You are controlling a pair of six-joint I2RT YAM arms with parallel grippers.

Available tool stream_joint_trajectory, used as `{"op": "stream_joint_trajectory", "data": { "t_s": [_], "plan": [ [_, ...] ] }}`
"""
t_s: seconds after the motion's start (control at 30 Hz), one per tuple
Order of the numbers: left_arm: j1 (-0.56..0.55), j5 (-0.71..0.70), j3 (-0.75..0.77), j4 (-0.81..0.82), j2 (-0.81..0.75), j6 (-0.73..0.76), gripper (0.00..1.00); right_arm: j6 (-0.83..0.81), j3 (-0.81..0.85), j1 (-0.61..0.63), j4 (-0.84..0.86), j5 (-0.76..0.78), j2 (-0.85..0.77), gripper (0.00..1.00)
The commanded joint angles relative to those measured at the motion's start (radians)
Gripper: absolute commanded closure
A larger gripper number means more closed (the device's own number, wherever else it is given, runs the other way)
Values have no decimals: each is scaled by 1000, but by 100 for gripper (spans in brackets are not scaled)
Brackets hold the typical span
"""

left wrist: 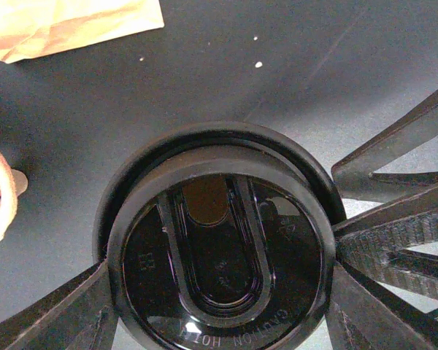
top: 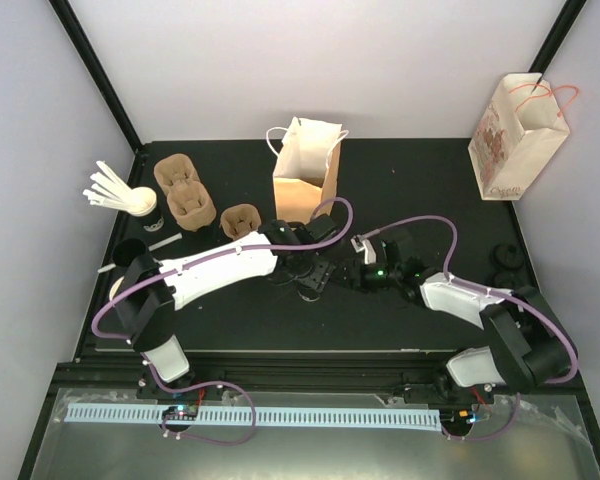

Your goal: Pack the takeout coffee

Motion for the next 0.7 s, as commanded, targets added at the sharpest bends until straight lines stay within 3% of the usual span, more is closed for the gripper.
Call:
{"op": "stream_joint_trajectory", "data": {
  "t_s": [0.0,0.37,0.5,0.67],
  "plan": [
    [-11,72,-52,7,72,17,54,-54,-26,28,-42,92,91,59],
    [-11,99,-151,72,84,-2,54,-28,-163,87,108,126,178,60],
    [-5,113,-153,83,79,2,54,-48,-128,87,38,150,80,59],
    [17,138,-177,107,62,5,54,-118,-44,85,-173,280,-126,52]
  ]
}}
